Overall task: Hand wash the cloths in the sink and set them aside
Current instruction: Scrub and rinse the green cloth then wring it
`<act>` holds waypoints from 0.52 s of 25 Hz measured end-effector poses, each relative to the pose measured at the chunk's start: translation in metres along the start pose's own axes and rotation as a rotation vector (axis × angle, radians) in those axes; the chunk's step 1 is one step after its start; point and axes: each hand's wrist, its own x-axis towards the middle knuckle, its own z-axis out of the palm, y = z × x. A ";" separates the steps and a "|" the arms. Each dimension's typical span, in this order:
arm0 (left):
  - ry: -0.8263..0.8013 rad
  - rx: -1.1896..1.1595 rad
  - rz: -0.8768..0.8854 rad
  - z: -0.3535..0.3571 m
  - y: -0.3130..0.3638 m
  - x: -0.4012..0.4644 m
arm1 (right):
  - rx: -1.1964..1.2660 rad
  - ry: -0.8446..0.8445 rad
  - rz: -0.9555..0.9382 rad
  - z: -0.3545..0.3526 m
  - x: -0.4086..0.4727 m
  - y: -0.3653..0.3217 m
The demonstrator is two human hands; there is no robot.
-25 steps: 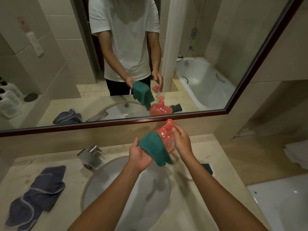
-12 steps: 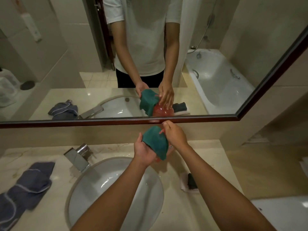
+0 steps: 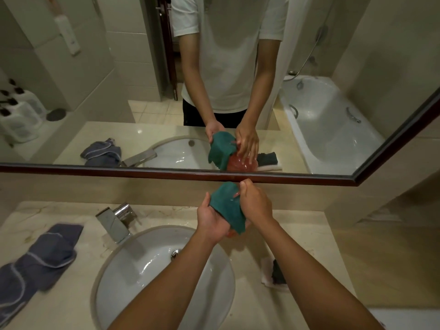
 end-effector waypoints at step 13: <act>-0.022 -0.043 0.012 -0.006 0.001 -0.023 | 0.131 -0.092 0.068 -0.009 -0.003 0.000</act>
